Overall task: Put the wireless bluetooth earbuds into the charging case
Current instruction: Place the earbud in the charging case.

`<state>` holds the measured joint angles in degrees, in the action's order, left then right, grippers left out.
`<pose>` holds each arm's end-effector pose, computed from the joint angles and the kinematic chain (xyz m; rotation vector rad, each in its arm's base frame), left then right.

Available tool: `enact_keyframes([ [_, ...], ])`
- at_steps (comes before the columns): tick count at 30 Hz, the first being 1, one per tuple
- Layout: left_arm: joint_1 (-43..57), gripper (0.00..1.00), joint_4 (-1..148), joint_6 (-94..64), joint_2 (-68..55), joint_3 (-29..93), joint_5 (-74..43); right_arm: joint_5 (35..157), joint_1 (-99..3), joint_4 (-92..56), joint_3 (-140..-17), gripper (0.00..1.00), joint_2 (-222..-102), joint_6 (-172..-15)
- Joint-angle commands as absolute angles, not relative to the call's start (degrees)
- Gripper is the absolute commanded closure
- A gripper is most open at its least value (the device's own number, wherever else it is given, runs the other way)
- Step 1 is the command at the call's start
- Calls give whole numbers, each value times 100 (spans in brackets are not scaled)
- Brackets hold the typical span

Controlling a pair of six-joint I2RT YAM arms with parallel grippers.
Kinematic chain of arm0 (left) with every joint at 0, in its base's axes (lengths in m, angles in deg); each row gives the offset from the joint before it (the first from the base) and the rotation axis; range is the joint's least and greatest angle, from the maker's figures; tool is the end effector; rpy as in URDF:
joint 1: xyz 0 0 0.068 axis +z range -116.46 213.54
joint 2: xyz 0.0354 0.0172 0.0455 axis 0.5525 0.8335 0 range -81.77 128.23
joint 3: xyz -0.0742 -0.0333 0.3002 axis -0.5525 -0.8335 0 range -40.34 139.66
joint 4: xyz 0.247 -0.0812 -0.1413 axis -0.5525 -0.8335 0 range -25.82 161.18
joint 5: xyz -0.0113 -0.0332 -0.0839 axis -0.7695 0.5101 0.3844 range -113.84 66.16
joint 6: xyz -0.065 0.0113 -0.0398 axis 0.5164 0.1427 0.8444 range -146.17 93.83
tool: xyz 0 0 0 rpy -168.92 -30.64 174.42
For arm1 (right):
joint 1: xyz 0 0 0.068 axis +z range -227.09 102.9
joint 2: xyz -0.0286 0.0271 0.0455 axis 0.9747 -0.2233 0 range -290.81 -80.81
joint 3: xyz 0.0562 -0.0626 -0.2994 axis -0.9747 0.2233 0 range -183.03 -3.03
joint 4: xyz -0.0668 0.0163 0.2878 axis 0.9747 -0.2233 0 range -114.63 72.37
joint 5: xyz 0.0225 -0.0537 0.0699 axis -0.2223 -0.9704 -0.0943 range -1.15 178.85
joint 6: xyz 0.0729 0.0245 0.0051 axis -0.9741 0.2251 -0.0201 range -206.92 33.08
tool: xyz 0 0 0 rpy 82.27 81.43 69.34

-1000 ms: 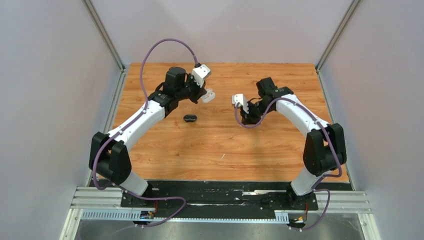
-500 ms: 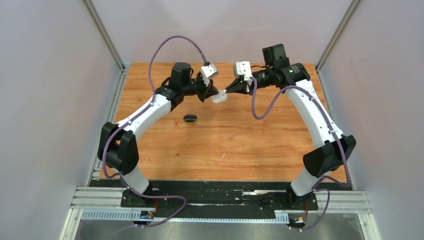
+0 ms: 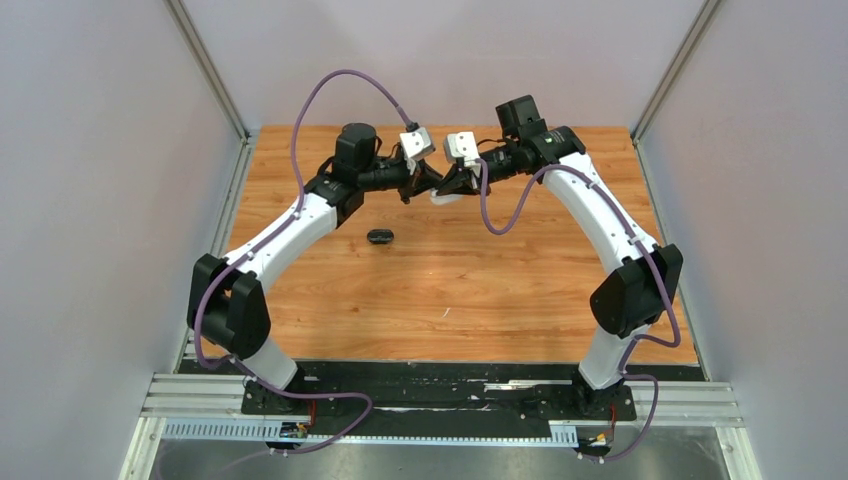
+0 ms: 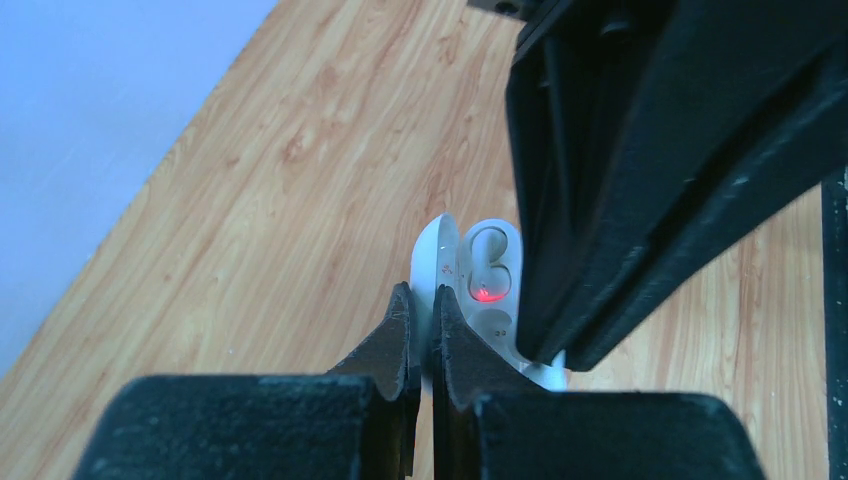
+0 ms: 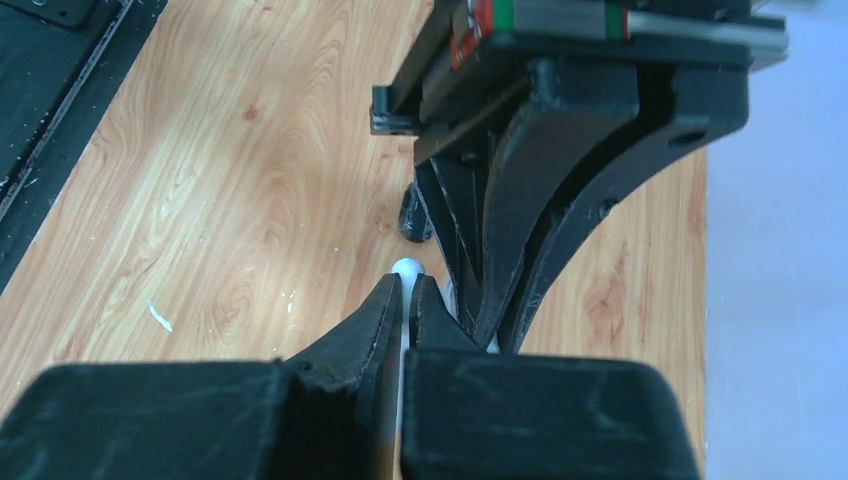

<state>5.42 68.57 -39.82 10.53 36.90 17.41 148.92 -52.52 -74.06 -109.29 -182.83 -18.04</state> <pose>0.3651 -0.2441 0.3639 1.1152 1.5200 -0.8460 0.3629 0.2285 0.4064 -1.7585 1.1019 0.8273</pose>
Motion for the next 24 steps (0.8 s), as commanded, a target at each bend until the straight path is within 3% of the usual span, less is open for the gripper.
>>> enact_keyframes([
  [1,515,100,7155,-4237,690,3630,1934,14970,-5215,-7209,-11017,100,-18209,-1516],
  [24,429,100,7083,-4596,555,3489,1548,14341,-5111,-7561,-10966,100,-18349,-1196],
])
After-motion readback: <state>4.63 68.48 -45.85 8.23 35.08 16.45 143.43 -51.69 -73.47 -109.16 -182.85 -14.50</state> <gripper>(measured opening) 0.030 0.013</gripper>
